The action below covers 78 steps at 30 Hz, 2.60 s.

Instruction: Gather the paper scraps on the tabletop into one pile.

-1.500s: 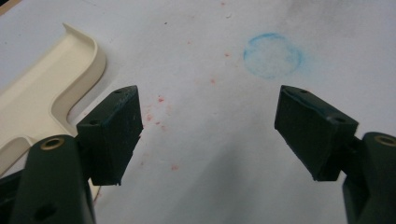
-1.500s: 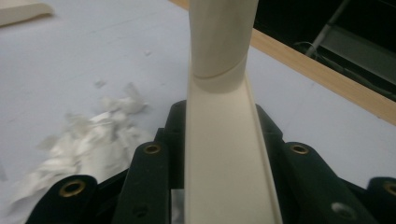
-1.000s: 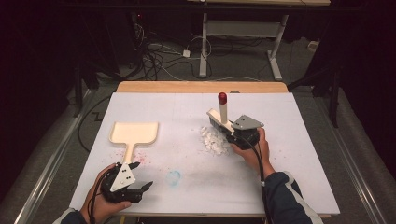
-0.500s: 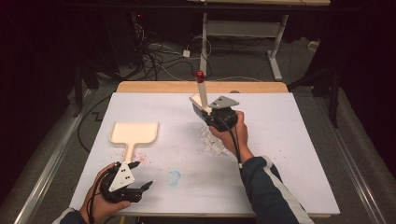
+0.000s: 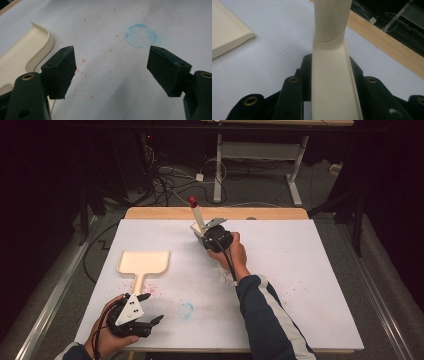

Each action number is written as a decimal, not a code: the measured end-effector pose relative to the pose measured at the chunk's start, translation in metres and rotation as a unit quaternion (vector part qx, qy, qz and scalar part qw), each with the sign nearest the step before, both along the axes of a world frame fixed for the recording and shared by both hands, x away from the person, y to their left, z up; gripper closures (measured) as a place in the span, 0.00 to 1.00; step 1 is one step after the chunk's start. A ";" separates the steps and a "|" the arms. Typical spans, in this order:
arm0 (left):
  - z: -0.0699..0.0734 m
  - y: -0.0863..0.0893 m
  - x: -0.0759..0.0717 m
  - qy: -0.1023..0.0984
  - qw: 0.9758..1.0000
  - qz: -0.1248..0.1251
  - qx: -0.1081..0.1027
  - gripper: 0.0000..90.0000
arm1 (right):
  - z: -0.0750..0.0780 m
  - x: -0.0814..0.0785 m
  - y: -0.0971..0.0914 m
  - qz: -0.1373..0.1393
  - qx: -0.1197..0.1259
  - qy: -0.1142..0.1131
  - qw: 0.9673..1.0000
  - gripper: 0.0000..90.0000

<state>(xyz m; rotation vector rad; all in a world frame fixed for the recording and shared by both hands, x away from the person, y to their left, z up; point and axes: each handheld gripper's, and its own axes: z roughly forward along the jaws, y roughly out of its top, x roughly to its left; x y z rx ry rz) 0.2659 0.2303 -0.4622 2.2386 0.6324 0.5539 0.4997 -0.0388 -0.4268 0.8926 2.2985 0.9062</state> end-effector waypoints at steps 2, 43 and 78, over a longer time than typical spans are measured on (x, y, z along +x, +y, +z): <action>0.000 0.000 0.000 0.000 1.000 -0.001 0.001 0.26 | 0.002 -0.003 -0.002 -0.001 -0.002 0.008 1.000 0.75; -0.002 0.001 -0.004 0.007 1.000 0.003 0.012 0.26 | 0.016 -0.051 -0.042 -0.009 0.078 -0.012 0.997 0.75; 0.000 0.001 -0.005 -0.001 1.000 0.005 0.009 0.26 | -0.006 -0.091 -0.021 -0.042 0.184 0.003 0.982 0.75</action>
